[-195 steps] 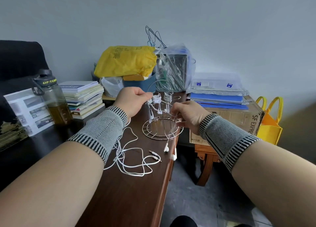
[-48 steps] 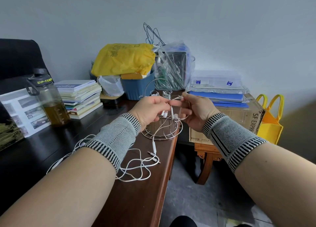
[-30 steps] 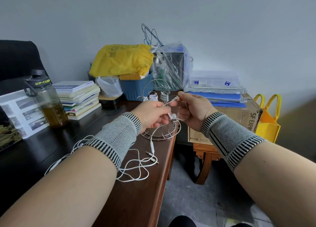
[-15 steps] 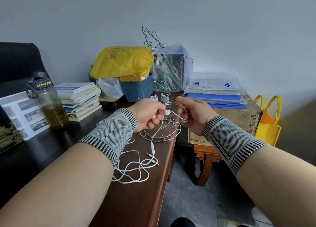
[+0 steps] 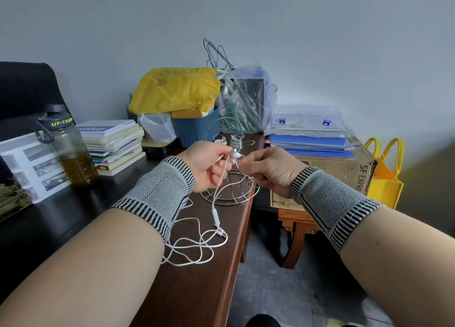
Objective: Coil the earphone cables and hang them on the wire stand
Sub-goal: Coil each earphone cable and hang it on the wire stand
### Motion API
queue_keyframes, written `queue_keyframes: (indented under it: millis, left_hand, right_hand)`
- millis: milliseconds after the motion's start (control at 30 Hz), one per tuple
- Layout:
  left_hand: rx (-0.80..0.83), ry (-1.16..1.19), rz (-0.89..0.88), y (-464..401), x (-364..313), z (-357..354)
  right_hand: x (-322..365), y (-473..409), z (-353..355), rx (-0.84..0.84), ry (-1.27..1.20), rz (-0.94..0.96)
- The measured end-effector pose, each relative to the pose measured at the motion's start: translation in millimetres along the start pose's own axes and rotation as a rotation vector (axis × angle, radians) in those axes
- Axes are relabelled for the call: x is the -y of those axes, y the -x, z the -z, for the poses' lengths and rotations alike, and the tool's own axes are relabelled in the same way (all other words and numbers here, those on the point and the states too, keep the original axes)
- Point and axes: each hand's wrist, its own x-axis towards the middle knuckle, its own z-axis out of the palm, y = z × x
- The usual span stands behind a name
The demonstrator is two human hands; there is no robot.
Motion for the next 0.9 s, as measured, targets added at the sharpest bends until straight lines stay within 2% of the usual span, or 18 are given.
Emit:
queue_keyframes:
  millis: [200,300,400,500,567,633,667,733,800,900]
  left_hand:
    - [-0.146,-0.180,-0.046,-3,5,-1]
    - [-0.162,-0.199,-0.082,-5,6,-5]
    - [-0.173,-0.225,-0.127,-6,7,-6]
    - [-0.248,-0.317,-0.159,-6,8,-4]
    - [-0.293,-0.333,-0.157,-6,9,0]
    - [-0.309,-0.305,-0.140,-7,11,2]
    - [-0.310,-0.276,-0.131,-6,12,2]
    - [-0.300,-0.173,-0.119,-7,15,2]
    - [-0.292,-0.041,-0.126,-9,17,0]
    - [-0.295,0.047,-0.127,-10,19,-1]
  right_hand:
    - [-4,-2,-4,0.000,0.141,0.017]
    - [-1,-2,-9,-0.022,0.452,0.047]
    - [1,1,-13,0.029,0.749,0.030]
    - [0,3,-10,0.029,0.744,0.055]
    - [-1,0,-7,-0.133,0.676,0.148]
    - [1,-3,-5,-0.355,0.609,0.286]
    - [2,-3,-6,-0.396,0.577,0.346]
    - [3,-2,-13,-0.345,0.589,0.412]
    - [3,1,-23,-0.310,0.733,0.475]
    - [-1,-1,-34,-0.370,1.010,0.578]
